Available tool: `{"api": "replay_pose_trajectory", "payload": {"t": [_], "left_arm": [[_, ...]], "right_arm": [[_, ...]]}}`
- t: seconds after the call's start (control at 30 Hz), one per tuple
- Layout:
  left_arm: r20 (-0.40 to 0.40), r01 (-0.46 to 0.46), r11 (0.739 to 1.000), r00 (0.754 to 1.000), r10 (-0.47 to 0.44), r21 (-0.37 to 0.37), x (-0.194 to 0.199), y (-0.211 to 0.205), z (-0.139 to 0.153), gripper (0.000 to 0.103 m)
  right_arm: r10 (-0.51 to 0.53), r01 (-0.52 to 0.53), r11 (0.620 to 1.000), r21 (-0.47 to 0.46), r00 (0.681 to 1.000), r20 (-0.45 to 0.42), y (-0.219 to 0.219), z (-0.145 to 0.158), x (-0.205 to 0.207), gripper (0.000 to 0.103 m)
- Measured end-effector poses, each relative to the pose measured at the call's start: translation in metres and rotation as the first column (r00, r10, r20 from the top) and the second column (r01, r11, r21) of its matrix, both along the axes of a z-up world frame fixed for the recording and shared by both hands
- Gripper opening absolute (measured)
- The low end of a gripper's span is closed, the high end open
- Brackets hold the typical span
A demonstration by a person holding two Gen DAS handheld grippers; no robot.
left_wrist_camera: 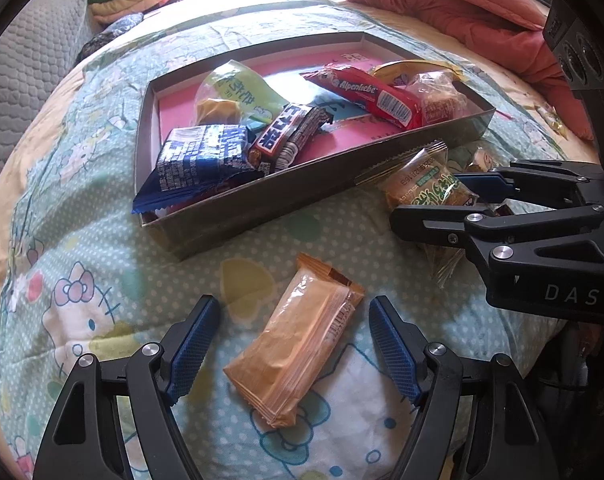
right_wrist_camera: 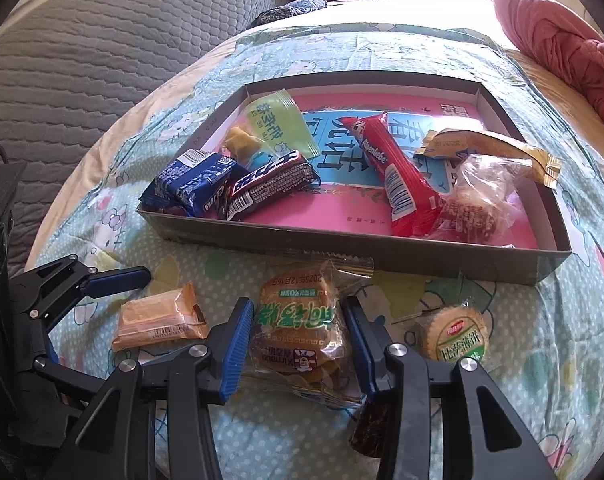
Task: Organize snacks
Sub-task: 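Grasp the orange wafer bar with the left tool while the right tool grasps the bread bun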
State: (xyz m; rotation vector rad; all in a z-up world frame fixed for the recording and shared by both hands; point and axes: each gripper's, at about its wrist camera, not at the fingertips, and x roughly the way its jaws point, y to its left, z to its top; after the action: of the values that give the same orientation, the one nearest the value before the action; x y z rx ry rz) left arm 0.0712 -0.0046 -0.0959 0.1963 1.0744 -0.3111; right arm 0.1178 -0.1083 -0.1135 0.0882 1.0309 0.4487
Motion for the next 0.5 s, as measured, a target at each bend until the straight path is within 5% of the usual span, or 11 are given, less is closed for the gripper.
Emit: {"api": "replay_pose_trajectory", "payload": {"t": [0.2,0.5], "left_arm": [[-0.005,0.037,0.999,0.999,-0.037,-0.009,-0.002,-0.0062,-0.0004,0.073],[-0.021,0.059,0.996,0.998,-0.06,-0.061,-0.003,-0.0072,0.0008,0.05]], "right_arm": [[0.009,-0.009,1.0,0.027,1.0,0.005,-0.002,0.003,-0.0019,0.046],[0.014,-0.014,0.999,0.044,1.0,0.003,-0.0035,0.0044,-0.0045,0.046]]}}
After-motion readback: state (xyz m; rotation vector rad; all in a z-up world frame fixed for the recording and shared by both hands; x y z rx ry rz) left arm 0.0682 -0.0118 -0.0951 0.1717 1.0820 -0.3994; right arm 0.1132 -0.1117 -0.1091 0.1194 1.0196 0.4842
